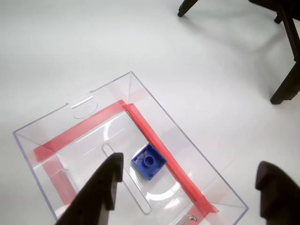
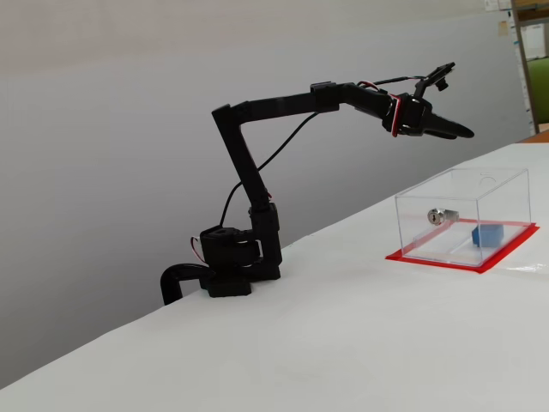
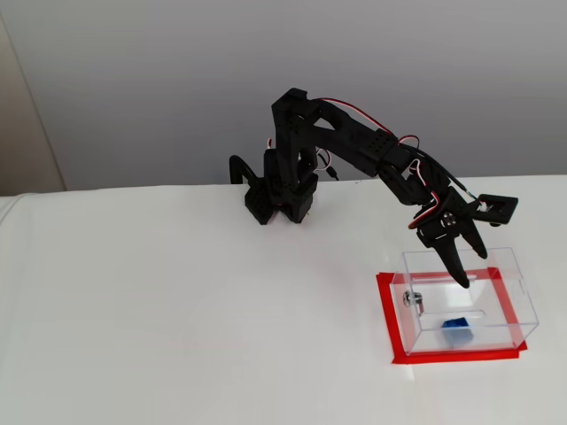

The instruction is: Pick the blue lego brick and place it into the transparent box

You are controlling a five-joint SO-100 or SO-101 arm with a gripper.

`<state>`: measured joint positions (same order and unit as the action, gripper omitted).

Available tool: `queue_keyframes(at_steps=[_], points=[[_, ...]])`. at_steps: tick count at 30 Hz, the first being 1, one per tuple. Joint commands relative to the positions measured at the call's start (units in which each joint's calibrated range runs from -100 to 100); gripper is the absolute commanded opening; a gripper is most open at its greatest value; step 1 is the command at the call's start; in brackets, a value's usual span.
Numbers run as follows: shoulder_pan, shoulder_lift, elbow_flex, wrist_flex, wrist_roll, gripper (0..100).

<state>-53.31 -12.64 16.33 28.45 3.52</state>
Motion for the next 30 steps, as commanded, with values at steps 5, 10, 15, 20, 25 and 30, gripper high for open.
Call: queue_keyframes(at_steps=[5,10,15,20,25,30], points=[[-0.03,-0.64,-3.67,-0.08,0.24,31],[0.19,-0.89,-3.67,-0.08,0.29,26],[0.48,-2.08,-3.67,0.01,0.29,9],[1.45,-4.88,-2.68,0.10,0.14,1],[3.07,-7.68,-2.04,0.18,0.24,1],[6.40,-13.53,2.21,3.06,-0.23,1]])
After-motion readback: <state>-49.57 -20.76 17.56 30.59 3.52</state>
